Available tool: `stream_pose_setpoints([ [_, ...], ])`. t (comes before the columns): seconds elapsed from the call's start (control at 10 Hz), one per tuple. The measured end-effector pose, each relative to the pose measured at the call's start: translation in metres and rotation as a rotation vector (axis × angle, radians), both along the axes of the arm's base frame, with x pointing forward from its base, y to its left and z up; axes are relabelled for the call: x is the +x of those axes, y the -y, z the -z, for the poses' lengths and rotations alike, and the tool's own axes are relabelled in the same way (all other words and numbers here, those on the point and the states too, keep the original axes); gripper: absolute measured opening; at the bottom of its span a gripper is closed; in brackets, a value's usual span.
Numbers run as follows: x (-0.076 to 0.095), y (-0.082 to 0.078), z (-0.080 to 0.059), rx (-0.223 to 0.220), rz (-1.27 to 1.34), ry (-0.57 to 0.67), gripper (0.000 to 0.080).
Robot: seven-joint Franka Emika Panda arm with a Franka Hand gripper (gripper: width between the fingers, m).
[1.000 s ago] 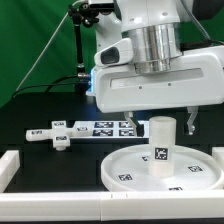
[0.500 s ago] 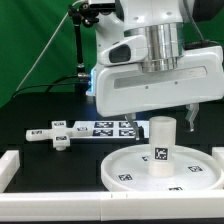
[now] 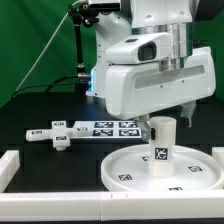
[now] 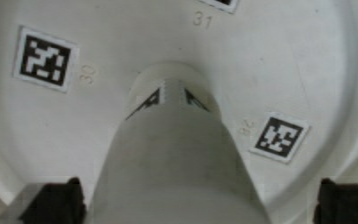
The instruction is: Assemble round table
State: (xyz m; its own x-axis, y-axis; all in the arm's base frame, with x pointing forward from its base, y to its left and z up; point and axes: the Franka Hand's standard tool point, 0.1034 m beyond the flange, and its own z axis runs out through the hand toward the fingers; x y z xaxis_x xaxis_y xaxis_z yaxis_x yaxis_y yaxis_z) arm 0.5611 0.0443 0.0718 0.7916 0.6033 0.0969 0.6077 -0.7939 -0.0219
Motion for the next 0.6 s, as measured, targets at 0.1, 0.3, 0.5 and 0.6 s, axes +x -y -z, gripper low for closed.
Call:
stream_pose_setpoints([
  [0.1,0.0000,0.0008,0.0001,-0.004,-0.049,0.004,0.0649],
  [0.3,-0.0005,0.0015,0.0007,-0.016,-0.146,0.006,0.0649],
  [0.5,0.0018,0.0002,0.0022,-0.047,-0.358,-0.014,0.0649],
  [0.6,0.0045,-0.0012,0.0019,-0.054,-0.441,-0.016,0.0649],
])
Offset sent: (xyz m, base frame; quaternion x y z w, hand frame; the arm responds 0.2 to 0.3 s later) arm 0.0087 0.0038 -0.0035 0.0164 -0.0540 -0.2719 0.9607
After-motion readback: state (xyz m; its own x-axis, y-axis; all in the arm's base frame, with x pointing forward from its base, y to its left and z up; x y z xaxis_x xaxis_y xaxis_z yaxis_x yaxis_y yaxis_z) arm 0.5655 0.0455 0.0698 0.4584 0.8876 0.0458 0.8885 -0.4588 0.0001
